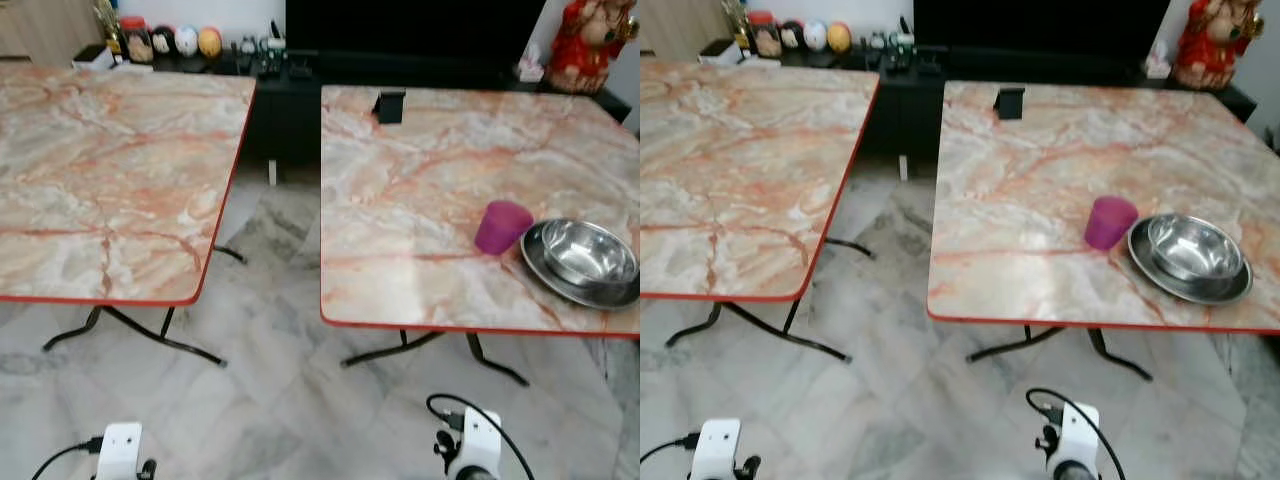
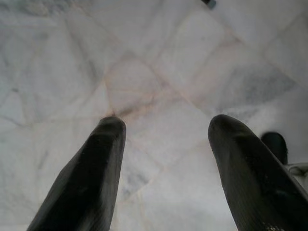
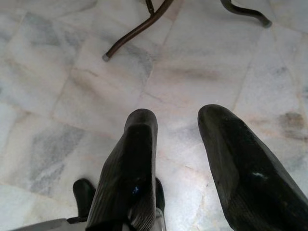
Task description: Setting the table
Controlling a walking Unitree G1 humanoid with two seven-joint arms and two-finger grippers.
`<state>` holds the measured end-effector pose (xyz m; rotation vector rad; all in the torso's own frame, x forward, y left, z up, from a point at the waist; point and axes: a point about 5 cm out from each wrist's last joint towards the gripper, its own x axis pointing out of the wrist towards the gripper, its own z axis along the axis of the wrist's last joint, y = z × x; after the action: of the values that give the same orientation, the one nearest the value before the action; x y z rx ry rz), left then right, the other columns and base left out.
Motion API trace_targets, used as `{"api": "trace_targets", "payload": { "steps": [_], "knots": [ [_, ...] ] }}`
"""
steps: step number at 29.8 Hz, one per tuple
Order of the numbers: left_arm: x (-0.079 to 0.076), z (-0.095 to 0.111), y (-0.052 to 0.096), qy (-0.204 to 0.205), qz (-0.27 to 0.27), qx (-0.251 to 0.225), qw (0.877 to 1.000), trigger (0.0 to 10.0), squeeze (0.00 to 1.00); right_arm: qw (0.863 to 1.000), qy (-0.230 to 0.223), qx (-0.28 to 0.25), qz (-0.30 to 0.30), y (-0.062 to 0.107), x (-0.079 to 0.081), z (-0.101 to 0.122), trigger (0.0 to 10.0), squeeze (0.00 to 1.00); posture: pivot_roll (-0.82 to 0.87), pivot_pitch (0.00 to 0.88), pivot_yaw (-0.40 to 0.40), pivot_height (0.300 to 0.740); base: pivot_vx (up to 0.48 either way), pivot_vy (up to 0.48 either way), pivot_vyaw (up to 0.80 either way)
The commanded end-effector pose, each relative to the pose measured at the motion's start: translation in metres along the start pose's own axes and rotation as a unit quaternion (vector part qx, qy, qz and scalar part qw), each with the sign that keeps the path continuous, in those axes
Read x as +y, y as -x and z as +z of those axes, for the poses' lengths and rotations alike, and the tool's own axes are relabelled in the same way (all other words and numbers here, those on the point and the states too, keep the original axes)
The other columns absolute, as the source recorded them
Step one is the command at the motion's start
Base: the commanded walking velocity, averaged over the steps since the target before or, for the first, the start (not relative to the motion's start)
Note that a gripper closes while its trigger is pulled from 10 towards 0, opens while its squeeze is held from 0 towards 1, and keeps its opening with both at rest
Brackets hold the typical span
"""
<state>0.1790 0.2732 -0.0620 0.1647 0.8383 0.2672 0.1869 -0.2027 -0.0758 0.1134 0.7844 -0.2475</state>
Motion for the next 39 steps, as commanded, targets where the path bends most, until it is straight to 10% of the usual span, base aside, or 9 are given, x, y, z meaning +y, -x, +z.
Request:
{"api": "trace_targets", "payload": {
  "steps": [1, 39],
  "knots": [
    [0.0022, -0.0084, 0.0018, 0.000, 0.005, 0.018, 1.000, 10.0, 0.00, 1.000, -0.007, 0.006, -0.001, 0.0004, 0.0015, -0.0025, 10.0, 0.00, 0.04, 0.049, -0.021, 0.740, 0.000, 0.352, 0.00],
    [0.0023, -0.0085, 0.0016, 0.000, 0.006, 0.020, 1.000, 10.0, 0.00, 1.000, -0.007, 0.010, 0.006, 0.0008, 0.0037, -0.0043, 10.0, 0.00, 0.05, 0.064, -0.020, 0.740, 0.000, 0.477, 0.13]
  ]
}}
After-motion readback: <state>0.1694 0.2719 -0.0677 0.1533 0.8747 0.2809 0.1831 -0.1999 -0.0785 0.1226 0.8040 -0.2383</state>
